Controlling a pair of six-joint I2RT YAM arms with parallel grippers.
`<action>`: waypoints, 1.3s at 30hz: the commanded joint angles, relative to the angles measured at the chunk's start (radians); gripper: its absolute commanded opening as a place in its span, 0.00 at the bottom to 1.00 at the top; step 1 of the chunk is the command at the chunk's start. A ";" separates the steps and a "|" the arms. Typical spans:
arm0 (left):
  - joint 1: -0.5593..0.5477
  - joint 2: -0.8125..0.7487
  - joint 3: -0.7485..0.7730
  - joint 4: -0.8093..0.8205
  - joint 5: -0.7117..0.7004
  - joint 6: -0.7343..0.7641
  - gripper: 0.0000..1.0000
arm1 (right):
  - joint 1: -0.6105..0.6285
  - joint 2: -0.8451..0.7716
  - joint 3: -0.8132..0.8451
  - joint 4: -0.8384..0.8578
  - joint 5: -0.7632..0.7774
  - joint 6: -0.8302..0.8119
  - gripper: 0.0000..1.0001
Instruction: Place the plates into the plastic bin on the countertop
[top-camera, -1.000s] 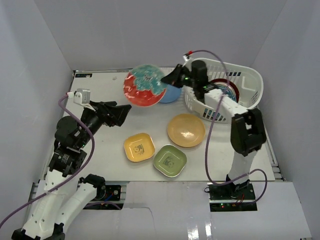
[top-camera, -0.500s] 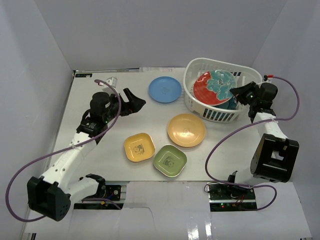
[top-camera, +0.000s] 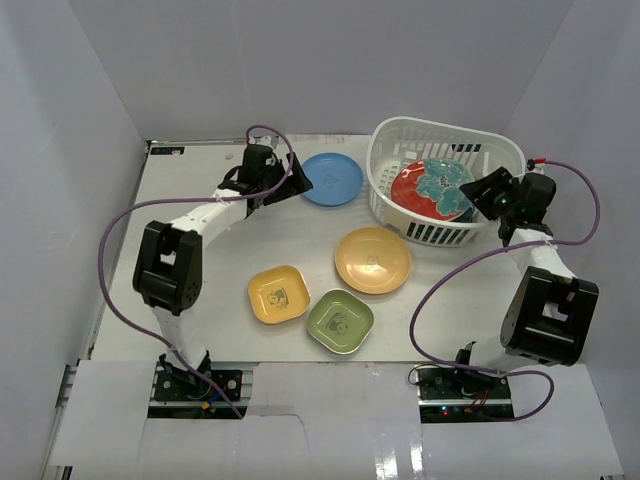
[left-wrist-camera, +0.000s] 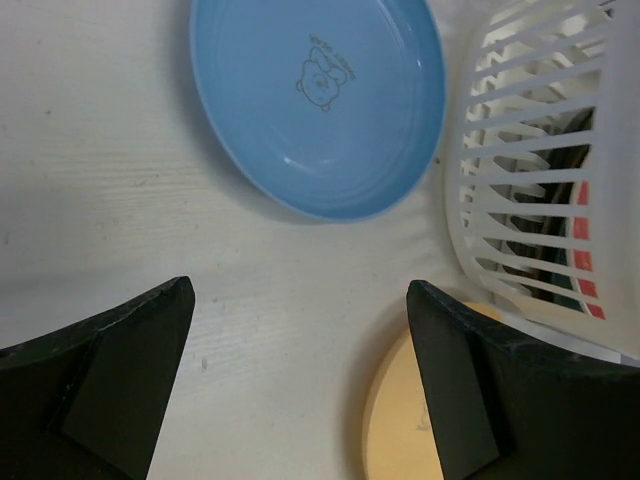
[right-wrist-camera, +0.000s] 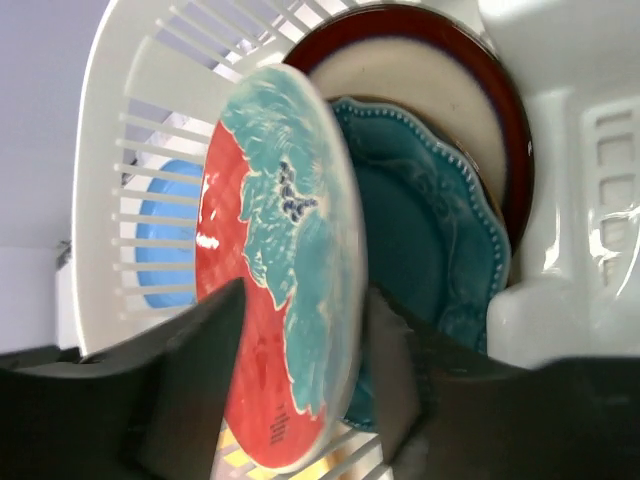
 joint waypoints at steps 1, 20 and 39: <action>0.006 0.098 0.147 -0.032 -0.004 0.008 0.97 | -0.004 -0.008 0.093 -0.017 0.039 -0.069 0.60; 0.048 0.491 0.423 -0.040 -0.024 -0.049 0.82 | 0.219 -0.301 0.031 -0.171 0.251 -0.229 0.93; 0.069 0.490 0.413 -0.034 -0.070 0.023 0.00 | 0.579 -0.466 -0.557 -0.017 0.357 -0.033 0.79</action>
